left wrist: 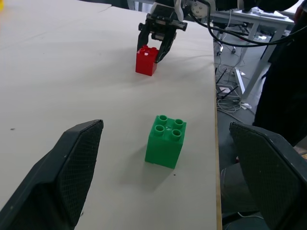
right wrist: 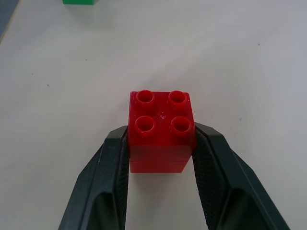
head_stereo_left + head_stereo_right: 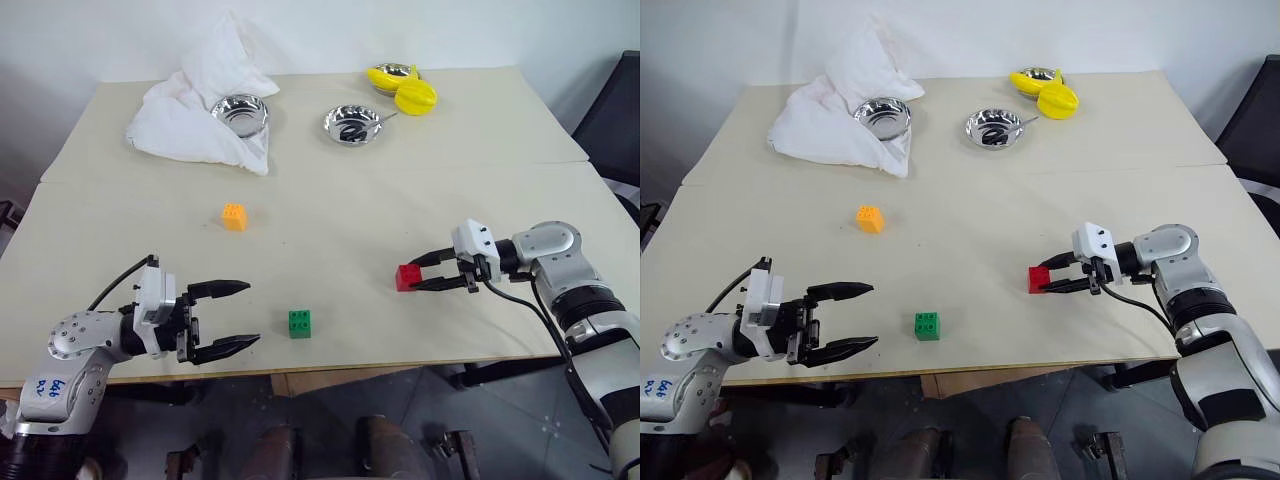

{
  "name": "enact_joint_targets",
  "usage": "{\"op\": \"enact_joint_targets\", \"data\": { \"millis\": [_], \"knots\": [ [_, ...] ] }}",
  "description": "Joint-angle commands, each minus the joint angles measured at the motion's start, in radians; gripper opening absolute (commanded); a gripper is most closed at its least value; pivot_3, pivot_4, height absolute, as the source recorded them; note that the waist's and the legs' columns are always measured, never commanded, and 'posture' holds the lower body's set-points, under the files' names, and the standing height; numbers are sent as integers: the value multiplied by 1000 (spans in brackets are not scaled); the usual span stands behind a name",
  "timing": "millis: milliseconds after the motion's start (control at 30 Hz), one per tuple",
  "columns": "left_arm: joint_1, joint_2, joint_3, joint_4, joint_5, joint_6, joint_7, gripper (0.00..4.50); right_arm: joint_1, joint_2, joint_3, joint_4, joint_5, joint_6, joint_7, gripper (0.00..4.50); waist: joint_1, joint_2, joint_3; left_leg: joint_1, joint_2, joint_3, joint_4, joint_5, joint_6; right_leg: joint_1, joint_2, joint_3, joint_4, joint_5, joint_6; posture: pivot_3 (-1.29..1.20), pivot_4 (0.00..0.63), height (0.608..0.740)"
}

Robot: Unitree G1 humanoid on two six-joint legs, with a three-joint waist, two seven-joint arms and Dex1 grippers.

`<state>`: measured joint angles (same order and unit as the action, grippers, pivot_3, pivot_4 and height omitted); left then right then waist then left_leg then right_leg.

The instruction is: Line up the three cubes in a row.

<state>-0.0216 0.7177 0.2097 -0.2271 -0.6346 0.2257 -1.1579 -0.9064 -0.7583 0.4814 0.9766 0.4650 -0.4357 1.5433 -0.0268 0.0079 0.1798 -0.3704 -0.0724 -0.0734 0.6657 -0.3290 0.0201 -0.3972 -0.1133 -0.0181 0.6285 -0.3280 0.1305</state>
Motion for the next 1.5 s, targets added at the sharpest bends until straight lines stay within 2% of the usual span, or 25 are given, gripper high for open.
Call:
{"op": "enact_joint_targets", "data": {
  "millis": [33, 500, 800, 1033, 1133, 1267, 1367, 1500],
  "knots": [
    [12, 16, 33, -43, -17, 2, -1, 4500, -36, -7, -8, 47, -4, -39, 71, 1466, 0, 0, 0, 0, 0, 0, 0, 0, 0, 0, 0, 0, 0, 0, 0, 0, 150, 740],
    [13, 20, 55, -40, -15, 5, 2, 4500, -79, 7, -21, 154, -72, -43, 71, 1466, 0, 0, 0, 0, 0, 0, 0, 0, 0, 1, 0, 0, 0, 0, 0, 0, 150, 740],
    [-4, 19, 53, -28, -8, 2, 7, 4500, -88, -3, -48, 161, -88, -53, 71, 4446, -1, 0, 0, 0, 0, 0, 0, 0, 0, 0, 0, 0, 0, 0, 0, 0, 150, 740],
    [38, 32, 107, 13, 8, -14, 16, 4500, -58, -126, -91, 73, -7, -55, 71, 4481, 2, 1, 1, 0, 0, 0, 0, 0, 0, 0, 0, 0, 0, 0, 0, 0, 150, 740],
    [88, 50, 164, 78, 44, -51, 11, 4500, 24, -217, -119, -40, 77, -16, 71, 4481, 2, 1, 1, 0, 0, 0, -2, 0, 0, 0, 0, 0, -1, 0, 0, 0, 150, 740],
    [189, 67, 275, 192, 91, -144, -2, 4500, 325, -367, -274, -322, 246, 65, 71, 4481, 6, 2, 1, 0, 0, 0, -2, -1, 1, 0, 0, -1, -2, 0, 0, 0, 150, 740],
    [221, 76, 319, 265, 92, -211, -53, 4500, 547, -406, -406, -494, 292, 87, 71, 4481, 18, 2, 1, -1, 0, 0, -1, -1, 2, 1, -1, -1, -2, 0, 0, 0, 150, 740],
    [245, 76, 299, 258, 93, -236, -97, 4500, 756, -383, -541, -641, 279, 110, 37, 4481, 26, 2, 1, 1, 0, 2, 1, -2, 2, 4, -1, 0, -5, 0, 0, 0, 150, 740]
  ]
}}
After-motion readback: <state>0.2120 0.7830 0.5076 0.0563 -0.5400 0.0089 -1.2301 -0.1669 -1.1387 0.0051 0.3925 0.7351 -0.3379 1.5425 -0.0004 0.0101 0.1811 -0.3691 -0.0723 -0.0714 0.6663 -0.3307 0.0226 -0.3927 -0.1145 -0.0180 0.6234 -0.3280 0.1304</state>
